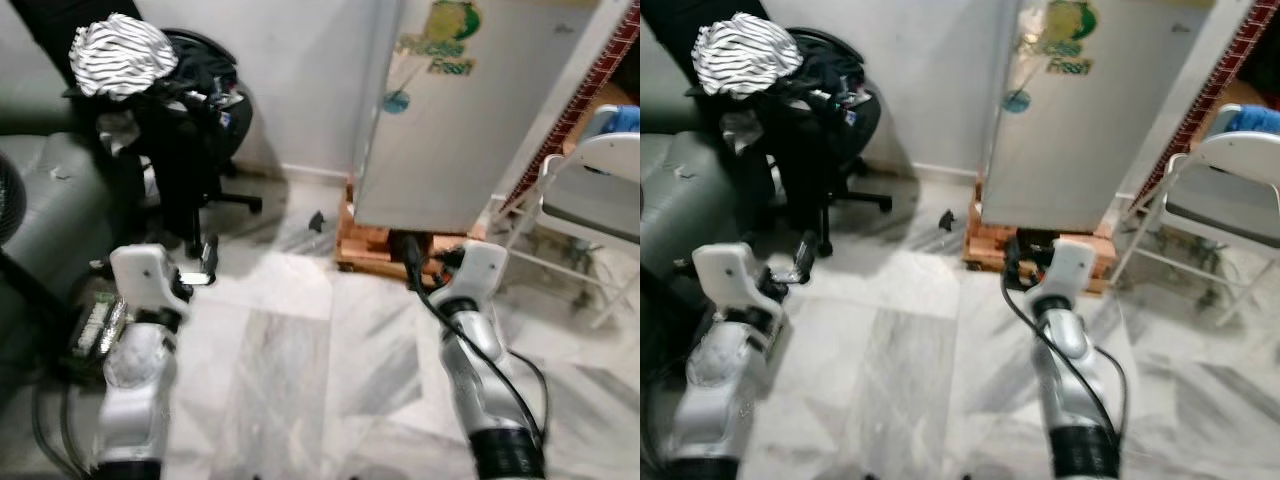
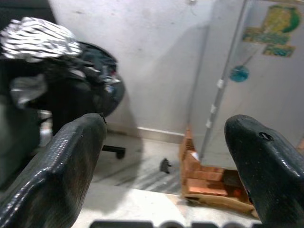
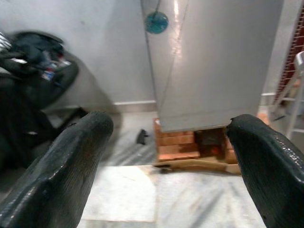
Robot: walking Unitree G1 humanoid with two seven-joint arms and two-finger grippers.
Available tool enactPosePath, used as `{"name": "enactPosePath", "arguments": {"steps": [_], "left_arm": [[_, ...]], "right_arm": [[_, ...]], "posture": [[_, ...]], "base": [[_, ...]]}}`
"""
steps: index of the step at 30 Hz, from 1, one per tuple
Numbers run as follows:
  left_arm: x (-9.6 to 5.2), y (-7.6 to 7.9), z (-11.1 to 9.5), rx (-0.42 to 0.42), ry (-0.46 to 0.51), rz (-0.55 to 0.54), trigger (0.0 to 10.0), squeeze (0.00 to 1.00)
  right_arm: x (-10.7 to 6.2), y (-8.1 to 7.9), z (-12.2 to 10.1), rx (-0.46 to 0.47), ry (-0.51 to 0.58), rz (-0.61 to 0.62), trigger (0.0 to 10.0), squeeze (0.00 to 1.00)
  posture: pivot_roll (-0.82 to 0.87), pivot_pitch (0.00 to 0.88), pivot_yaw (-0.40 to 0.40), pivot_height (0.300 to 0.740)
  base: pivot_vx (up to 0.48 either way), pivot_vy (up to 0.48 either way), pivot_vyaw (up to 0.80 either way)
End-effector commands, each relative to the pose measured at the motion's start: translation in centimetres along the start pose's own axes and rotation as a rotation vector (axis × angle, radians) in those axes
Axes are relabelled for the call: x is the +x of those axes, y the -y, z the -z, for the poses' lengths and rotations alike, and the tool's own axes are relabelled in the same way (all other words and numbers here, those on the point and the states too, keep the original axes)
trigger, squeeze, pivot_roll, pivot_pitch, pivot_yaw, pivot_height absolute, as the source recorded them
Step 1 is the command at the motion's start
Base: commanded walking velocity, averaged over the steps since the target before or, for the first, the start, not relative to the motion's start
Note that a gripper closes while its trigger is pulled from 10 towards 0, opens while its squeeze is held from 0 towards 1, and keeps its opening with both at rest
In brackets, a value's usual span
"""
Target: Restocking fridge
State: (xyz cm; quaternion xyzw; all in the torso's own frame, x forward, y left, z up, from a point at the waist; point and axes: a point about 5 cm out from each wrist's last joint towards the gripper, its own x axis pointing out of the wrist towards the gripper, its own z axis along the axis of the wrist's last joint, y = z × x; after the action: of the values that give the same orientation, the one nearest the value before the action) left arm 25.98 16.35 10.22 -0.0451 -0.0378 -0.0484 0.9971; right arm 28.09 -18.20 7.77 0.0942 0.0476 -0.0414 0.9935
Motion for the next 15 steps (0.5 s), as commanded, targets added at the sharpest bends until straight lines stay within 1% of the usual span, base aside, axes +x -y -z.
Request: {"name": "enactPosePath", "arguments": {"steps": [1,4,8,12,15], "left_arm": [[-0.24,-0.95,-0.39,0.030,0.008,-0.021,10.0,0.00],[-0.51,-1.28,-0.35,0.021,0.003,-0.035,10.0,0.00],[-0.64,-1.30,-0.07,0.019,-0.005,-0.036,10.0,0.00],[-0.26,-1.10,-0.19,0.038,0.001,-0.017,10.0,0.00],[-0.12,-1.43,-0.40,0.049,0.006,-0.016,10.0,0.00]], "right_arm": [[0.42,-1.10,-0.18,0.010,0.007,-0.030,10.0,0.00],[0.55,-1.51,-0.57,-0.009,0.019,-0.052,10.0,0.00],[0.55,-1.28,-0.49,-0.013,0.016,-0.040,10.0,0.00],[0.69,-0.99,-0.74,-0.025,0.020,-0.030,10.0,0.00],[0.80,-1.08,-1.08,-0.035,0.029,-0.029,10.0,0.00]], "posture": [[-0.02,0.045,-0.037,0.740],[-0.02,0.052,-0.036,0.740],[-0.03,0.053,-0.035,0.740],[-0.02,0.059,-0.032,0.740],[-0.02,0.070,-0.025,0.740]], "base": [[0.472,0.000,0.00],[0.472,0.000,0.00],[0.462,0.000,0.00],[0.441,0.000,0.00],[0.442,0.000,0.00]]}}
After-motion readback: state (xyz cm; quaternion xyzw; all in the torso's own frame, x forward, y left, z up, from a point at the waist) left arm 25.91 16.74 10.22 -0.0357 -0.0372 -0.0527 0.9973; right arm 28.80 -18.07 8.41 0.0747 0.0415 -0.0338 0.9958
